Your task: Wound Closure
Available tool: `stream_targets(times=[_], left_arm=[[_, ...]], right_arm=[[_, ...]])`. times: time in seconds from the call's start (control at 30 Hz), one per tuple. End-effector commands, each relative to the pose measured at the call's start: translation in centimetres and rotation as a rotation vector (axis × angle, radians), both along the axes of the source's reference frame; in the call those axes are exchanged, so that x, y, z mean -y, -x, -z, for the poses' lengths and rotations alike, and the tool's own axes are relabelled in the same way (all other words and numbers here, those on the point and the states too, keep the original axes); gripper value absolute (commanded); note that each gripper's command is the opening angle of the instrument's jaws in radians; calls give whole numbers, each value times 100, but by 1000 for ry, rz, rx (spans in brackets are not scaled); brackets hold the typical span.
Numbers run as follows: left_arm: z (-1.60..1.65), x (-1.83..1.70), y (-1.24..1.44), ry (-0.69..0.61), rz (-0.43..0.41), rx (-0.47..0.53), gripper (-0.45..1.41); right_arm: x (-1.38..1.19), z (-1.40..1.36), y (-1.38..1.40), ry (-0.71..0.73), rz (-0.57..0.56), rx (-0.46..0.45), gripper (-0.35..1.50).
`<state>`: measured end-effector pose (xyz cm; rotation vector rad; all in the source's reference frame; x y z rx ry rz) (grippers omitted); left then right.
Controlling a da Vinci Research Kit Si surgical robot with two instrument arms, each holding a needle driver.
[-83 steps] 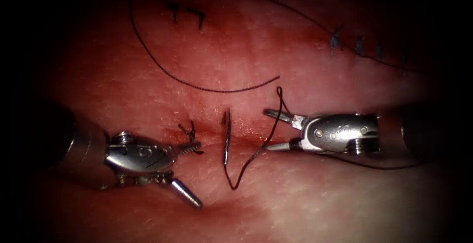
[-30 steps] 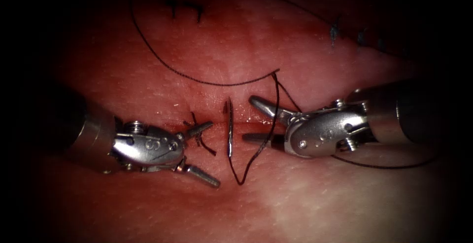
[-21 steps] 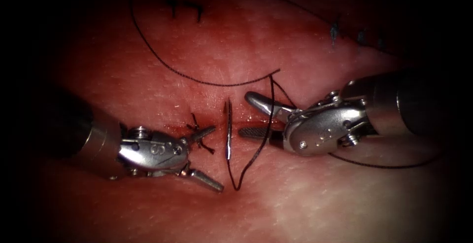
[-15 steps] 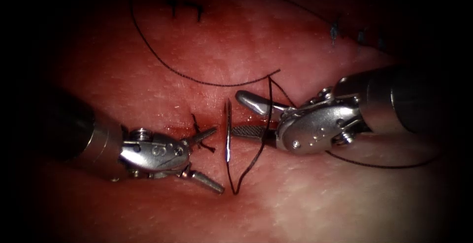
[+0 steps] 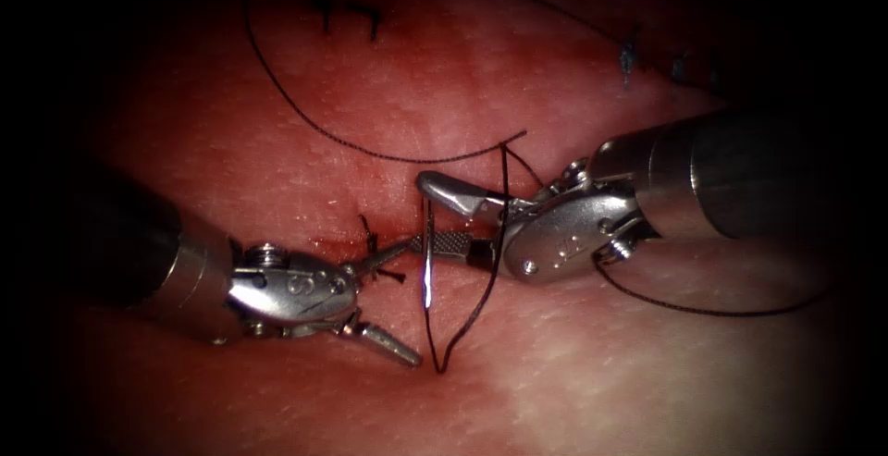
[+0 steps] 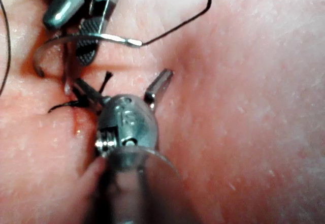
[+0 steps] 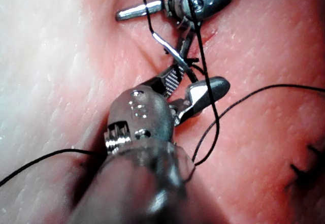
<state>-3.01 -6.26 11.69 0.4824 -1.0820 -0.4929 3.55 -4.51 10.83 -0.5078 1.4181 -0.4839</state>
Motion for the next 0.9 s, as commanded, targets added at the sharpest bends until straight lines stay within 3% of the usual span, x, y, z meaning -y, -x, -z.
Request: stream_targets(times=[0.03, 0.07, 0.1, 0.7, 0.9], left_arm=[[-4, 10, 4, -2, -2, 1, 91], [-4, 10, 4, -2, -3, 1, 91], [-4, 10, 3, -2, -3, 1, 91], [-2, 11, -4, -14, -5, 4, 93], [-1, 11, -6, -14, -6, 5, 93]], right_arm=[[1, -5, -8, -2, 12, 1, 44], [1, -6, -7, -6, 65, 19, -20], [2, -7, -6, 1, 79, 17, -35], [13, -23, 0, 23, 184, -16, -35], [28, -40, 9, 43, 204, -10, -35]])
